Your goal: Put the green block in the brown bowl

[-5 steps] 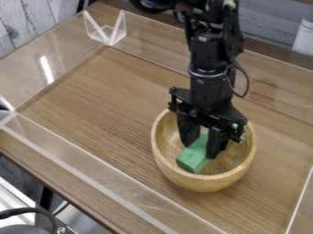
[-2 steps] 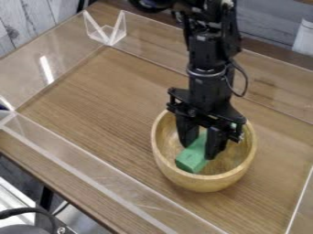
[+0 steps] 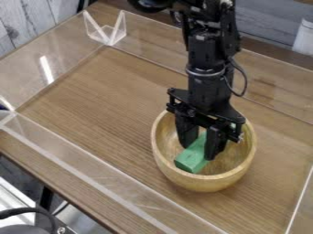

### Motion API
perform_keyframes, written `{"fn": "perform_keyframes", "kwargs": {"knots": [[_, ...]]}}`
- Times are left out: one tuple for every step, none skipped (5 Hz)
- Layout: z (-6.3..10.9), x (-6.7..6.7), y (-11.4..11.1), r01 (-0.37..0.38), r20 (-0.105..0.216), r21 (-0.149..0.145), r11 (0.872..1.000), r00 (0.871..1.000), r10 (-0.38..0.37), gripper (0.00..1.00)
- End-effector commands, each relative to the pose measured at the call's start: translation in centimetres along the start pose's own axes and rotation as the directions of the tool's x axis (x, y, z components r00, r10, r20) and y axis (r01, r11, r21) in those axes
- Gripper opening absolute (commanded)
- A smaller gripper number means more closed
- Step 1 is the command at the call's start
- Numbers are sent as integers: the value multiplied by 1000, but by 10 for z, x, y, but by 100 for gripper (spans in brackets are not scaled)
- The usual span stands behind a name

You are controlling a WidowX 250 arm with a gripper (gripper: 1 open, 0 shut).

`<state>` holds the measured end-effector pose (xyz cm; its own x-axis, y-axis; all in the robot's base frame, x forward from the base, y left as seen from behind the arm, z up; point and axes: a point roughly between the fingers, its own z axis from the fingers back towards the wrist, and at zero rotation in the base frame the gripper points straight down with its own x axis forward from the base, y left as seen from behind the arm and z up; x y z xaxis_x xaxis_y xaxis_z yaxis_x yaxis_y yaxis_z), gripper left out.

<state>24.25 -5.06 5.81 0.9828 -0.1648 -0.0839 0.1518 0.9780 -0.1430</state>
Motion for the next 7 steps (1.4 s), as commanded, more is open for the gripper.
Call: {"fn": "perform_keyframes", "kwargs": {"knots": [[24, 8, 0, 7, 70, -1, 1000, 998, -6, 100], [39, 6, 1, 0, 95, -5, 1000, 995, 1, 100], [70, 6, 6, -16, 154, 0, 1000, 988, 16, 100], [100, 10, 17, -57, 210, 11, 998, 976, 54, 100], [126, 16, 43, -117, 249, 31, 993, 963, 105, 100], [140, 27, 85, -191, 273, 43, 981, 947, 173, 100], [147, 16, 112, -225, 274, 57, 973, 940, 201, 100]]}}
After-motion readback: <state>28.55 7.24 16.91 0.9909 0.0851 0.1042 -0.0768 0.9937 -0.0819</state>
